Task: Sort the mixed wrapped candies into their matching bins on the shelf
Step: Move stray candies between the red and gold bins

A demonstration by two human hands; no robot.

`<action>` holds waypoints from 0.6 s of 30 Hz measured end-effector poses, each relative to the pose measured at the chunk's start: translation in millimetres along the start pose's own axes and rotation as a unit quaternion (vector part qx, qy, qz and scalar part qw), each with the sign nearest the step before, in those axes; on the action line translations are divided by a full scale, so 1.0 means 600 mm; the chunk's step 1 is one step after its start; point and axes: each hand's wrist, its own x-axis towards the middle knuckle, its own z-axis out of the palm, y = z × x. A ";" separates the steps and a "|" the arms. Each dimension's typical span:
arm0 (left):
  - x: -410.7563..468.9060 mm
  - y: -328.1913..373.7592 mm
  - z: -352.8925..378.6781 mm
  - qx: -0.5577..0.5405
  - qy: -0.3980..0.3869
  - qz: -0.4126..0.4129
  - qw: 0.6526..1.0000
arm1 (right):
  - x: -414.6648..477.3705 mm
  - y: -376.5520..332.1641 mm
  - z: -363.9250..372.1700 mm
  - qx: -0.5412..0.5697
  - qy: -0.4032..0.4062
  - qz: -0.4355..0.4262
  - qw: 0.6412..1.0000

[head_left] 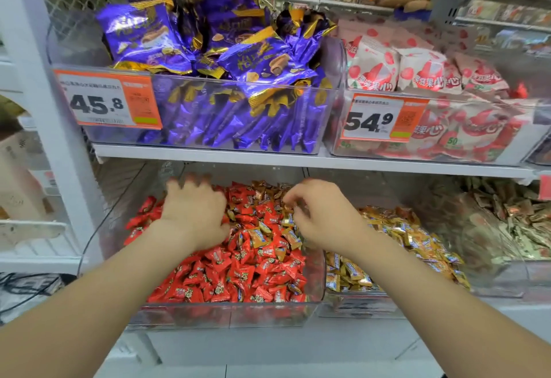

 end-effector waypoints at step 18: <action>0.134 0.001 0.062 -0.251 -0.070 0.023 0.965 | 0.162 -0.066 0.141 0.186 -0.080 0.348 0.915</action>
